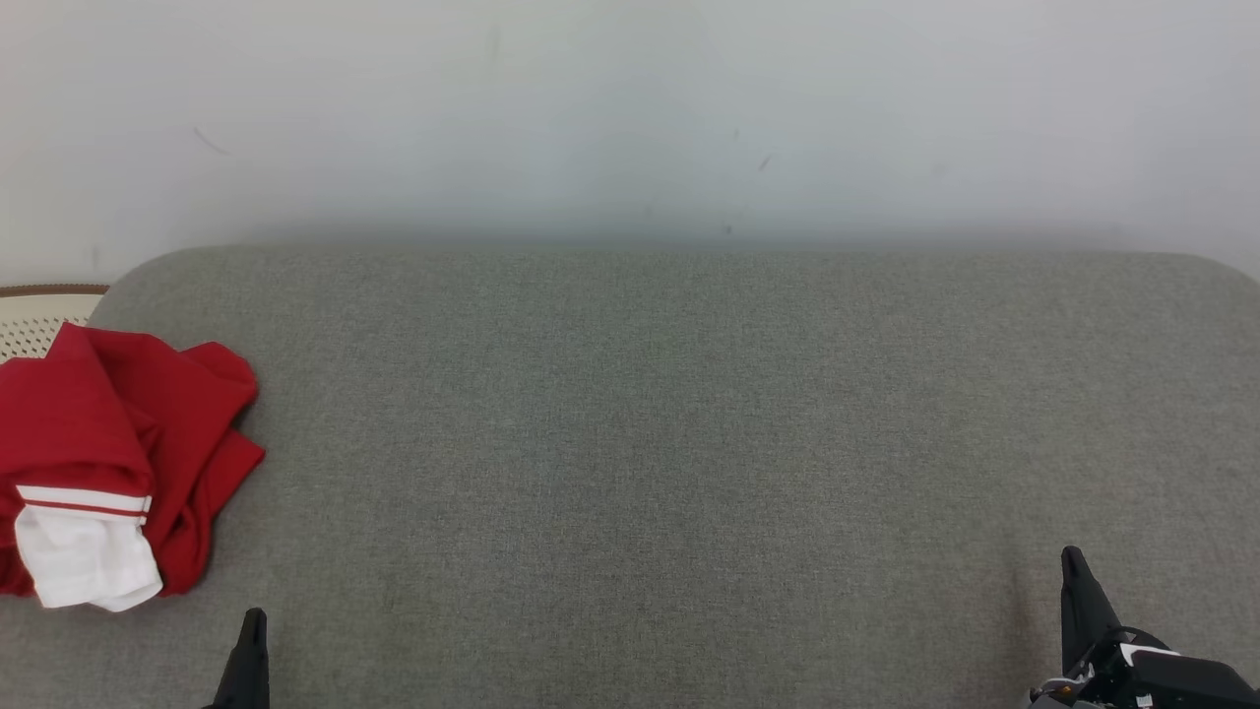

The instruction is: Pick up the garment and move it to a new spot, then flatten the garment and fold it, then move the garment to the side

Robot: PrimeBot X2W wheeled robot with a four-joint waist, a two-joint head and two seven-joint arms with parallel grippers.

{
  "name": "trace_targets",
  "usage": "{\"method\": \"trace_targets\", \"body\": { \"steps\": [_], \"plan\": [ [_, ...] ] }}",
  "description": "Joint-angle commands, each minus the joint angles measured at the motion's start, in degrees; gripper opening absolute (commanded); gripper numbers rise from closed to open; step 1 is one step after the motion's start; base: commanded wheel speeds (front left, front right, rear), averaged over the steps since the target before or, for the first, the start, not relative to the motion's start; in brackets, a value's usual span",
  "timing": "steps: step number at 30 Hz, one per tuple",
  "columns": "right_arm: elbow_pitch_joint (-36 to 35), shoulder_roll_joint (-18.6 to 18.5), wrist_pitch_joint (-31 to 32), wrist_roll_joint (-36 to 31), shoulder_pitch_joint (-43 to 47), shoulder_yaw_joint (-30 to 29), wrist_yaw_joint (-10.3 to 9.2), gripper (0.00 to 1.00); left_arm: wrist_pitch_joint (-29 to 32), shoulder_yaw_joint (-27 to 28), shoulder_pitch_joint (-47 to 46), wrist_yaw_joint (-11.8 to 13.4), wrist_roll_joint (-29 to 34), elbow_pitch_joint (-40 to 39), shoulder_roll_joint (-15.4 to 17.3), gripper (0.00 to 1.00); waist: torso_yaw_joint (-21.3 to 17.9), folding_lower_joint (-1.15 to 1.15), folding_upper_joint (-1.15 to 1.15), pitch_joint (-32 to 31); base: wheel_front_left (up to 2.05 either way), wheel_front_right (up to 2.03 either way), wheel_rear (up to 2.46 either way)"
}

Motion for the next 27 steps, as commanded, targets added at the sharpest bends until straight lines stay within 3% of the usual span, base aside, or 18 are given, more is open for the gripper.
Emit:
{"method": "trace_targets", "body": {
  "steps": [1, 10, 11, 19, 27],
  "plan": [
    [-0.2, 0.08, 0.25, 0.29, 0.0, 0.02, 0.02, 0.0, 0.1, 0.07, -0.28, -0.13, -0.54, -0.07, 0.25, 0.0, 0.0, 0.0, 0.0, 0.0, 0.0, 0.0, 0.0],
    [-0.2, 0.08, 0.25, 0.28, 0.0, 0.01, 0.02, 0.0, 0.09, 0.07, -0.28, -0.13, -0.54, -0.07, 0.25, 0.0, 0.0, 0.0, 0.0, 0.0, 0.0, 0.0, 0.0],
    [-0.01, 0.0, 0.0, -0.01, 0.0, 0.01, 0.0, 1.0, -0.01, 0.01, 0.0, 0.0, 0.0, 0.0, 0.0, 1.0, 0.0, 0.0, 0.0, 0.0, 0.0, 0.0, 0.0],
    [1.28, -0.19, -0.83, -1.01, 1.01, 1.0, -0.01, 1.0, -1.38, -0.49, 1.09, 0.06, 1.29, 1.51, -0.35, 1.0, -0.02, 0.0, 0.0, 0.09, 0.0, 0.0, 0.0],
    [1.29, -1.81, -3.25, -6.61, 0.11, 3.55, -0.01, 1.0, -3.86, -0.3, 0.84, 0.05, 9.92, 1.16, -0.19, 1.0, -0.09, 0.0, 0.0, 0.22, 0.0, 0.0, 0.0]
  ]
}}
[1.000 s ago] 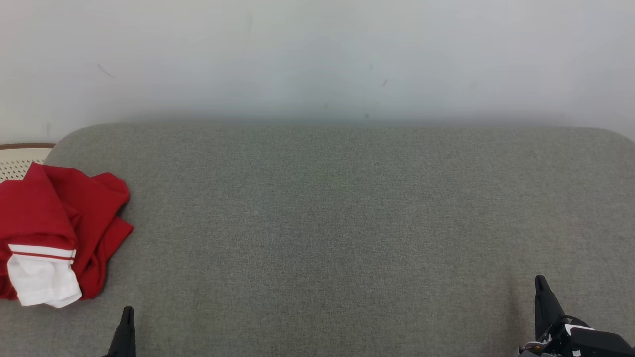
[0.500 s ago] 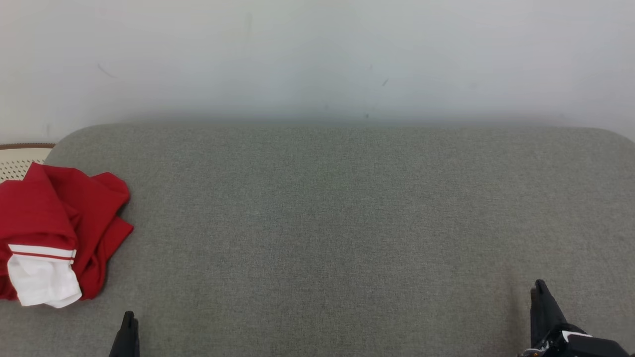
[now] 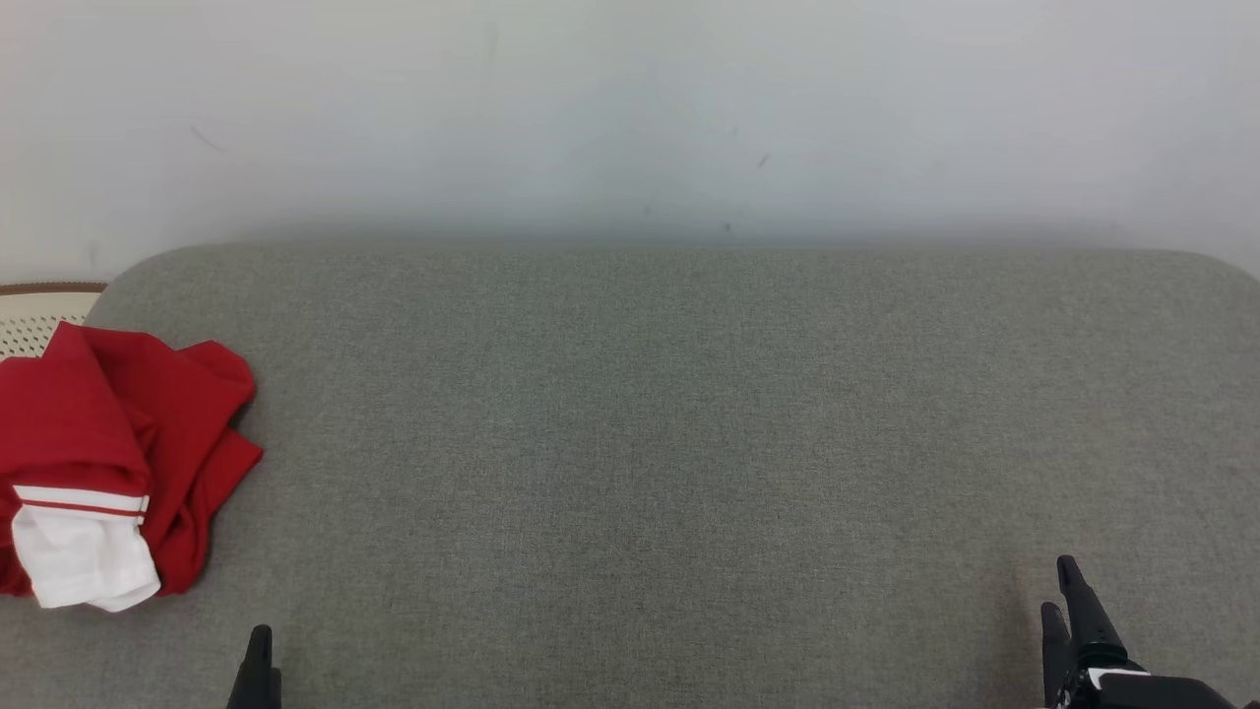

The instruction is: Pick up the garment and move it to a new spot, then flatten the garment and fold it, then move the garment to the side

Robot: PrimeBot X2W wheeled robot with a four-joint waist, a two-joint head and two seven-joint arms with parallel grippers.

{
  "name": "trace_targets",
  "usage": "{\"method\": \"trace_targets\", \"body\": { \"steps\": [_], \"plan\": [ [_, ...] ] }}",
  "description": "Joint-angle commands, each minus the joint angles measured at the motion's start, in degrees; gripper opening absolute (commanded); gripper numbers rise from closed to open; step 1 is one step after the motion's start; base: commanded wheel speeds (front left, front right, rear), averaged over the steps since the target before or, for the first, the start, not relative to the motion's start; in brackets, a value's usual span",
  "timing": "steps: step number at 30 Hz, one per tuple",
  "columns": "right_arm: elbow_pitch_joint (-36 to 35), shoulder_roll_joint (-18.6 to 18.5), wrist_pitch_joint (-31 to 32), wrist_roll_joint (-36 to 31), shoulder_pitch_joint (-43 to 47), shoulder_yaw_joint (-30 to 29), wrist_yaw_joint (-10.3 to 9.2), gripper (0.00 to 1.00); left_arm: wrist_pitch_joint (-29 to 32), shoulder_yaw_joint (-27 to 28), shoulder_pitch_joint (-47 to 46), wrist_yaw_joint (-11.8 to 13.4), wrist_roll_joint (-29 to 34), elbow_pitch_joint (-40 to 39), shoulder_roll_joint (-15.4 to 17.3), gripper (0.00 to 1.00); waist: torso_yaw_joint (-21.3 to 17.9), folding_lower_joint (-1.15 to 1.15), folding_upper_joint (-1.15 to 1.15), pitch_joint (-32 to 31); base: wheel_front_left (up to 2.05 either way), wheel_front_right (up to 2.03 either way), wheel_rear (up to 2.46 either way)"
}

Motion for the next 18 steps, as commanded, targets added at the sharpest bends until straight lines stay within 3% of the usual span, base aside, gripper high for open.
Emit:
{"method": "trace_targets", "body": {
  "steps": [1, 18],
  "plan": [
    [-0.92, -0.83, -0.56, -2.38, -1.68, 0.62, 0.0, 1.0, -0.79, 0.14, -0.89, -0.03, 3.12, -1.2, 0.57, 1.0, -0.01, 0.0, 0.0, 0.03, 0.0, 0.0, 0.0],
    [-1.39, -2.65, -4.11, -21.32, -2.43, 5.15, 0.01, 1.0, -5.08, -1.92, -0.74, 1.4, 25.1, -2.34, 0.78, 1.0, -0.2, 0.0, 0.0, 0.13, 0.0, 0.0, 0.0]
  ]
}}
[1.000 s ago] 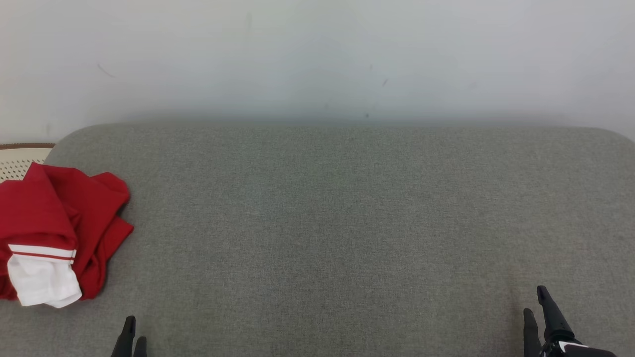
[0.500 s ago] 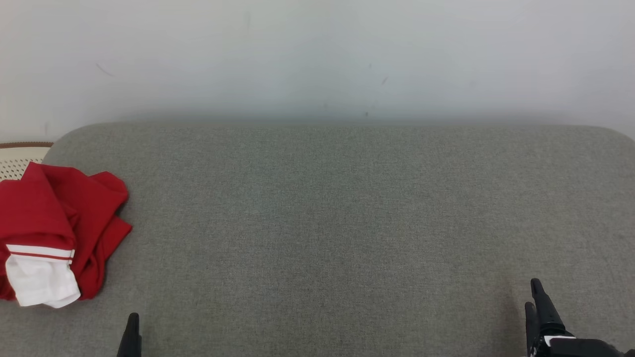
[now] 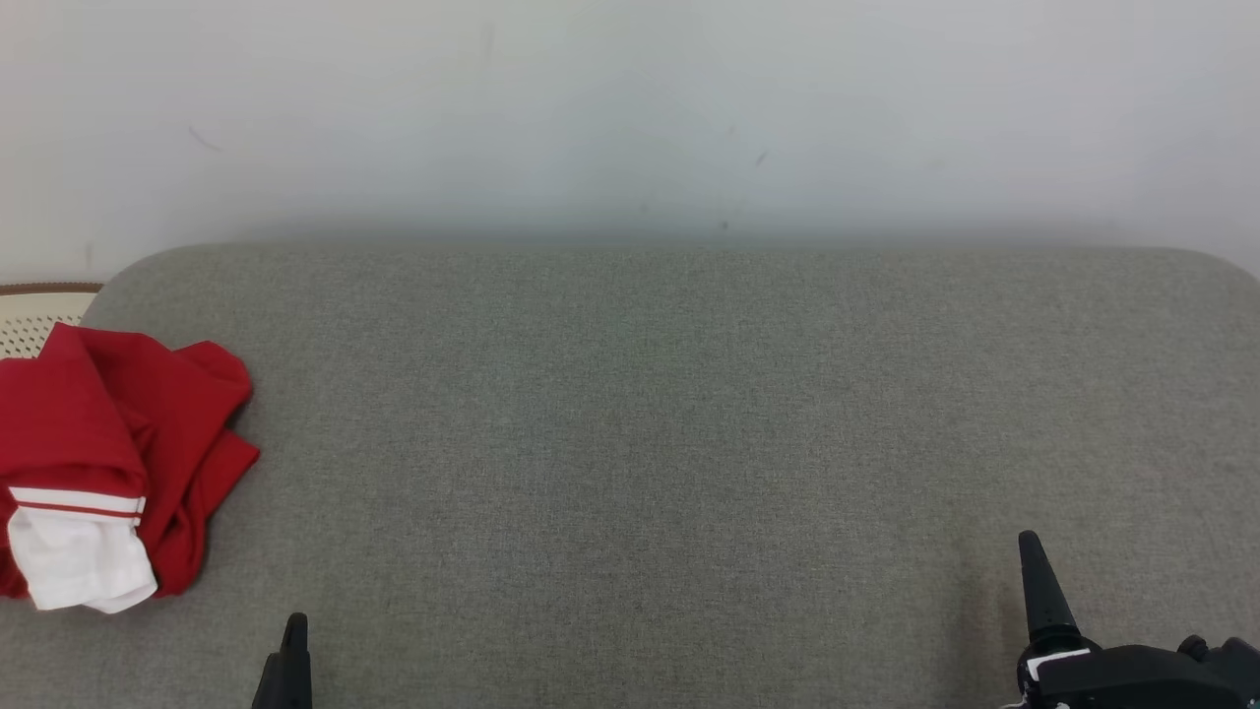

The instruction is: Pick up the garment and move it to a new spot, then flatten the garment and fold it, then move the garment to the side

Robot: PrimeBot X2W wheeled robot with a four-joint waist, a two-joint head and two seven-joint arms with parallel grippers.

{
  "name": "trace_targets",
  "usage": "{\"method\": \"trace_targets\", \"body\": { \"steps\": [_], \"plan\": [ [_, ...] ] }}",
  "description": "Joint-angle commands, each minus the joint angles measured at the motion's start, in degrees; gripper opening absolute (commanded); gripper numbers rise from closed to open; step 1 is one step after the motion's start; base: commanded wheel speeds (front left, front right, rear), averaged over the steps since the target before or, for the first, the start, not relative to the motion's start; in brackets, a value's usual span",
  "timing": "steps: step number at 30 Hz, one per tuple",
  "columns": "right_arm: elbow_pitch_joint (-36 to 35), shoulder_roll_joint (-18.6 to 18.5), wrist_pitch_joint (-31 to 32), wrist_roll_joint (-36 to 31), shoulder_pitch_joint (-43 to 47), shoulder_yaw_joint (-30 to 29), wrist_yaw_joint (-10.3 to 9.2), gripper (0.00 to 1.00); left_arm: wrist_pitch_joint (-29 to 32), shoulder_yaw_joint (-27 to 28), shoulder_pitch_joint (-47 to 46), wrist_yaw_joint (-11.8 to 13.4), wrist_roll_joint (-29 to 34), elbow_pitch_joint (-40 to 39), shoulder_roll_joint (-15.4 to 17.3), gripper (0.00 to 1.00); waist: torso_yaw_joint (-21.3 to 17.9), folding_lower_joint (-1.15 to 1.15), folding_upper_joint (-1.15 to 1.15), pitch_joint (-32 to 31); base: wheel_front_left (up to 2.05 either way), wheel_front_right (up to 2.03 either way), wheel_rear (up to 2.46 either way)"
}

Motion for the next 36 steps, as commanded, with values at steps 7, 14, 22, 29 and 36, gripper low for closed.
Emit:
{"method": "trace_targets", "body": {
  "steps": [7, 14, 22, 29, 36],
  "plan": [
    [-0.17, -1.49, -1.78, -8.53, -1.55, 2.41, 0.01, 1.0, -2.16, -1.88, -0.35, 1.72, 8.88, -1.06, 1.38, 1.0, -0.06, 0.0, 0.0, -0.09, 0.0, 0.0, 0.0],
    [0.49, -2.18, -3.05, -14.71, -1.81, 4.15, 0.01, 1.0, -3.69, -3.95, -0.12, 3.61, 14.98, -0.88, 2.35, 1.0, -0.12, 0.0, 0.0, -0.17, 0.0, 0.0, 0.0],
    [1.55, -2.91, -4.57, -21.06, -2.17, 6.47, 0.02, 1.0, -5.54, -5.88, 0.03, 5.57, 21.13, -0.76, 3.21, 1.0, -0.26, 0.0, 0.0, -0.13, 0.0, 0.0, 0.0],
    [2.37, -3.47, -5.69, -25.42, -2.69, 7.64, 0.02, 1.0, -6.86, -6.63, 0.3, 6.55, 25.56, -0.62, 3.55, 1.0, -0.29, 0.0, 0.0, -0.15, 0.0, 0.0, 0.0],
    [2.99, -3.9, -6.71, -29.35, -2.99, 8.93, 0.02, 1.0, -8.12, -7.14, 0.56, 6.96, 29.92, -0.49, 3.62, 1.0, -0.32, 0.0, 0.0, -0.02, 0.0, 0.0, 0.0]
  ]
}}
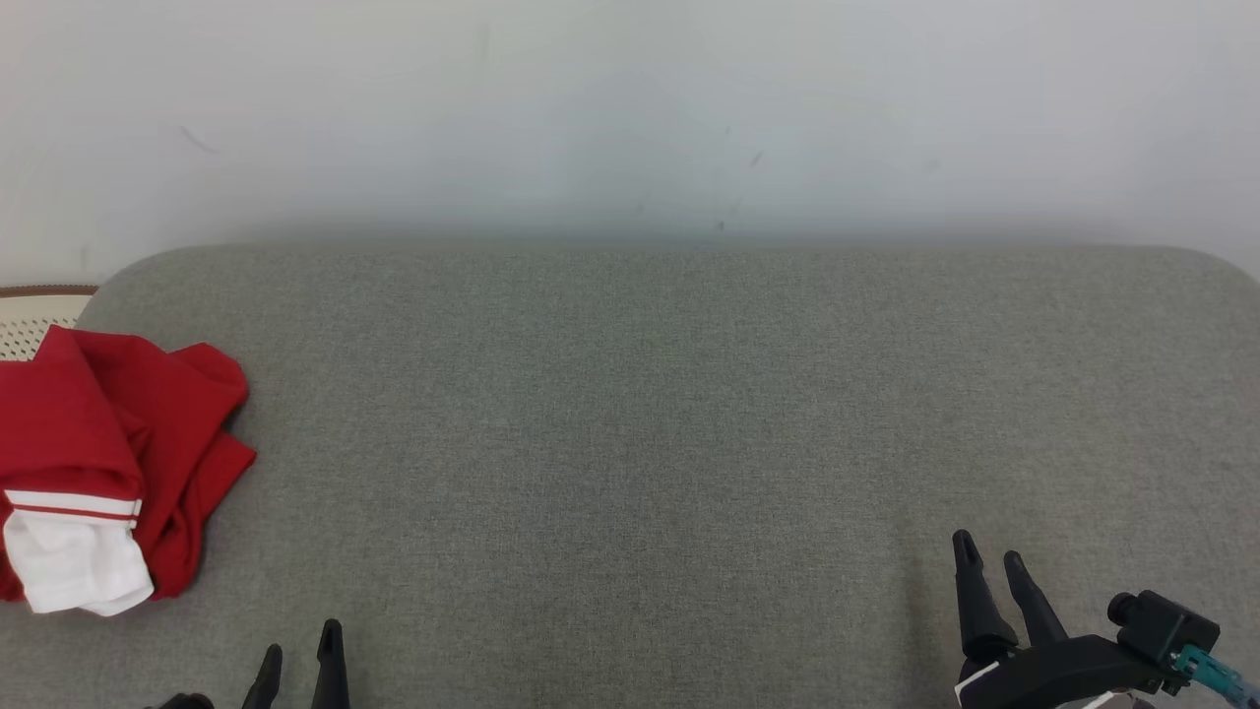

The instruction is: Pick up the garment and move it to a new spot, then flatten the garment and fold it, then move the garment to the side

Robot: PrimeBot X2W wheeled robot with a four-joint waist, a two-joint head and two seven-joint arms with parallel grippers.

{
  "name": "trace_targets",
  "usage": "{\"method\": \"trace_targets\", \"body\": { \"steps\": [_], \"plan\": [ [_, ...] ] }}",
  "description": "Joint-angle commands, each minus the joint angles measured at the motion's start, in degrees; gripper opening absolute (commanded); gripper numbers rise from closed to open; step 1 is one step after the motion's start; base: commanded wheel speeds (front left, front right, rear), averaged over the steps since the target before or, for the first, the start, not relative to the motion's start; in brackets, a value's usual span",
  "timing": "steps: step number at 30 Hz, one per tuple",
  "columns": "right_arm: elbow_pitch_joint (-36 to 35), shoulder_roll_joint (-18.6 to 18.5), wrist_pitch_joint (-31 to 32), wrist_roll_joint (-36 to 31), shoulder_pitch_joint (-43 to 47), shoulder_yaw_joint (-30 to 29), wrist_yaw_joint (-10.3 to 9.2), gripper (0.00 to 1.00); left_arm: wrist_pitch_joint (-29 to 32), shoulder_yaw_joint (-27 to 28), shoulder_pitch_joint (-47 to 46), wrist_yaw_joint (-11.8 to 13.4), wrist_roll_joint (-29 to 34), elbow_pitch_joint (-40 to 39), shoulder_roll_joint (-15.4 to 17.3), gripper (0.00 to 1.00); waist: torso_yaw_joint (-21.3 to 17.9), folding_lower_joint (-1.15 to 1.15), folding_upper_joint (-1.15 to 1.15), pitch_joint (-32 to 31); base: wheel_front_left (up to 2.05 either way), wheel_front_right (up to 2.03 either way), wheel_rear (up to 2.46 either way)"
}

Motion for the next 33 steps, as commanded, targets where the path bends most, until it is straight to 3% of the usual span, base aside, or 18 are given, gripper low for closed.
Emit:
{"method": "trace_targets", "body": {
  "steps": [1, 33],
  "plan": [
    [-0.32, -0.62, -0.57, -1.41, -1.42, 0.46, 0.02, 1.0, -0.77, -0.21, 0.33, 0.22, 1.63, -0.41, 0.59, 1.0, 0.0, 0.0, 0.0, 0.04, 0.0, 0.0, 0.0],
    [0.87, -0.99, -4.53, -18.0, -1.78, 1.98, 0.03, 1.0, -5.49, 0.55, 1.32, 1.33, 19.26, -2.03, -0.2, 1.0, -0.49, 0.0, 0.0, 0.38, 0.0, 0.0, 0.0]
  ]
}}
